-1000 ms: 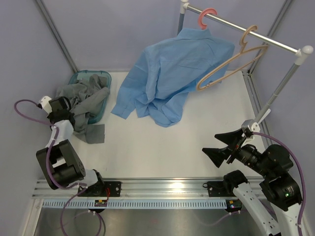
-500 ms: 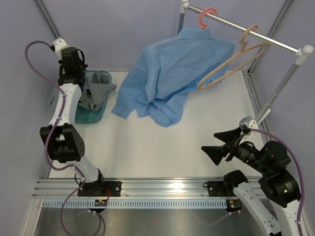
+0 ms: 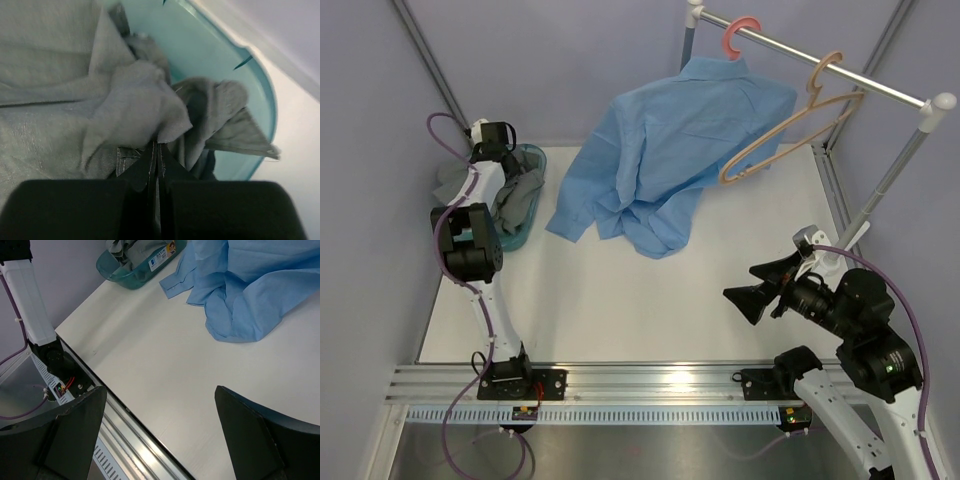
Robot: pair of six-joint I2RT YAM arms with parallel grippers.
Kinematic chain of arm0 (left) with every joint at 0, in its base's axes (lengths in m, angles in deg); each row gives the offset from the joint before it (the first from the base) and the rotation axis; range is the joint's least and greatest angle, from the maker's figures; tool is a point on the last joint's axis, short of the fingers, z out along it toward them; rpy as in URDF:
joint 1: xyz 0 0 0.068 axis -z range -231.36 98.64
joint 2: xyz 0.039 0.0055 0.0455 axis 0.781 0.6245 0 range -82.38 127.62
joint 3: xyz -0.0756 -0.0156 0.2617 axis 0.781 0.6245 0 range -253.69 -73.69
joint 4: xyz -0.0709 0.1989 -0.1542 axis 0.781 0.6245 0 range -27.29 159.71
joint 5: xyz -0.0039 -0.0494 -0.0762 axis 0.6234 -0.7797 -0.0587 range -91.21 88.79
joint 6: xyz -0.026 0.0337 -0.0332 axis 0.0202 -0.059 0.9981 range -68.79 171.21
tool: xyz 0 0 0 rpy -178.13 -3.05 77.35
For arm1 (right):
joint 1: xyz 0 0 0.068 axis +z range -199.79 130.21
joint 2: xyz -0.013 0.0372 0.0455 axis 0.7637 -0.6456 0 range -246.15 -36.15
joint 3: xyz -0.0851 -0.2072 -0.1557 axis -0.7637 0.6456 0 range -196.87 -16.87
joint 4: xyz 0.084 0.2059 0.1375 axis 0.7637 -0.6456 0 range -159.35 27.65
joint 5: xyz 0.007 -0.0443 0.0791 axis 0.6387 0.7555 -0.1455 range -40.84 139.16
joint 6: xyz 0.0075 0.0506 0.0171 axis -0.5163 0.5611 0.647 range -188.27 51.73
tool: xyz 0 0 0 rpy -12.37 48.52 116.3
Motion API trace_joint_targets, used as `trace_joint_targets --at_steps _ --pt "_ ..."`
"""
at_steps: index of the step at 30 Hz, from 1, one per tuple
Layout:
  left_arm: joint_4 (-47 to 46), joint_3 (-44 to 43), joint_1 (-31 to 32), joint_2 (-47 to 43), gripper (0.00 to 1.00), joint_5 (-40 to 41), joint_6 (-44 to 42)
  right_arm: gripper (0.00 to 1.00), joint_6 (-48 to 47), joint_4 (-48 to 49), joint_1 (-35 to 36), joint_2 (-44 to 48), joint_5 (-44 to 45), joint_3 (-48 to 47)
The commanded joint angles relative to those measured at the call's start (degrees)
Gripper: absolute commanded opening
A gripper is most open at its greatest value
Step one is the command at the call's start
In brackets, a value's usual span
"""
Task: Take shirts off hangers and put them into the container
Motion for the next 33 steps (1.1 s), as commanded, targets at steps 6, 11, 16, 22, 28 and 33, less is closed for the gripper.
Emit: trace_joint_targets --at_steps 6,11,16,22,28,33 --pt "3.01 7.89 -2.62 0.89 0.00 -8.79 11.31 0.99 -0.61 1.62 0.70 -1.69 0.95 -0.82" --pt "5.13 9.12 -2.62 -1.12 0.13 -9.06 10.26 1.00 -0.78 1.27 0.70 -0.82 0.95 -1.25" --pt "5.22 7.72 -2.62 -11.47 0.36 -6.95 6.75 0.99 -0.78 1.09 0.70 -0.28 1.04 -1.52" --pt "6.01 3.86 -2.53 -18.09 0.74 0.86 -0.72 0.99 -0.78 0.74 0.70 -0.81 0.69 -1.96" --pt "4.34 -2.29 -3.76 -14.06 0.80 8.34 -7.67 1.00 -1.22 0.13 0.70 -3.18 0.77 -3.18" --pt "4.08 -7.04 -5.78 -5.55 0.80 8.96 -8.64 0.99 -1.14 -0.49 0.70 -4.68 1.04 -4.07"
